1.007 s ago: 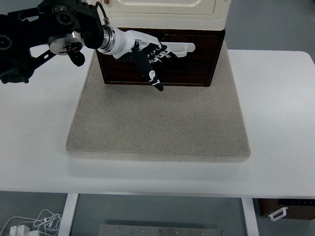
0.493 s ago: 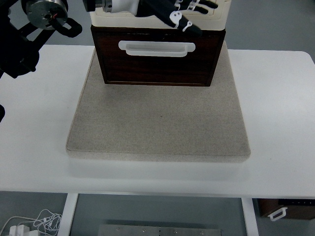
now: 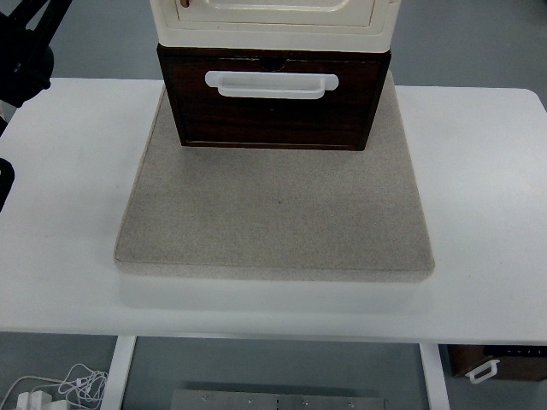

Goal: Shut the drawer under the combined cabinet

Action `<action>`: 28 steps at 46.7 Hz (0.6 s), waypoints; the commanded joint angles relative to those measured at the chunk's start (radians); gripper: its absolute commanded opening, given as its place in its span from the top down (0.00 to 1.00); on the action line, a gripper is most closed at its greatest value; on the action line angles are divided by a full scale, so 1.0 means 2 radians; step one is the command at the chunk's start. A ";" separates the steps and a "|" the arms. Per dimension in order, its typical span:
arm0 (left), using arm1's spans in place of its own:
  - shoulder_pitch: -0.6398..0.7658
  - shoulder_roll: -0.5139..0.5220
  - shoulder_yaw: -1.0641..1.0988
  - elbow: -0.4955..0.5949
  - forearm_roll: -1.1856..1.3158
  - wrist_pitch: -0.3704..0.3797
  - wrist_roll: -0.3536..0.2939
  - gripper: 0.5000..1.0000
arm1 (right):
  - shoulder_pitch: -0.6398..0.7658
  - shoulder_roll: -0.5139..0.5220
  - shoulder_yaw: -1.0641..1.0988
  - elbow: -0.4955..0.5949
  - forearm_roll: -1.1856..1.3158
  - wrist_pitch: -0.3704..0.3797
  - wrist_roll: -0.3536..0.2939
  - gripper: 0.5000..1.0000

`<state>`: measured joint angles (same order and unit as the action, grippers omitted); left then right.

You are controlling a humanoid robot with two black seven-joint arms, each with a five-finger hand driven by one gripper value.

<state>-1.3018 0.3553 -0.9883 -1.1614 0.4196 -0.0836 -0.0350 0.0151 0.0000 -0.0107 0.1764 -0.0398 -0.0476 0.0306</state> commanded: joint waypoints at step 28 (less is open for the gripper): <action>-0.016 0.007 -0.093 0.177 -0.036 0.088 -0.002 0.00 | 0.000 0.000 0.000 0.000 0.000 0.000 0.000 0.10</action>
<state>-1.3284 0.3697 -1.1731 -0.8554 0.3466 0.0919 -0.0384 0.0151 0.0000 -0.0107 0.1764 -0.0399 -0.0476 0.0308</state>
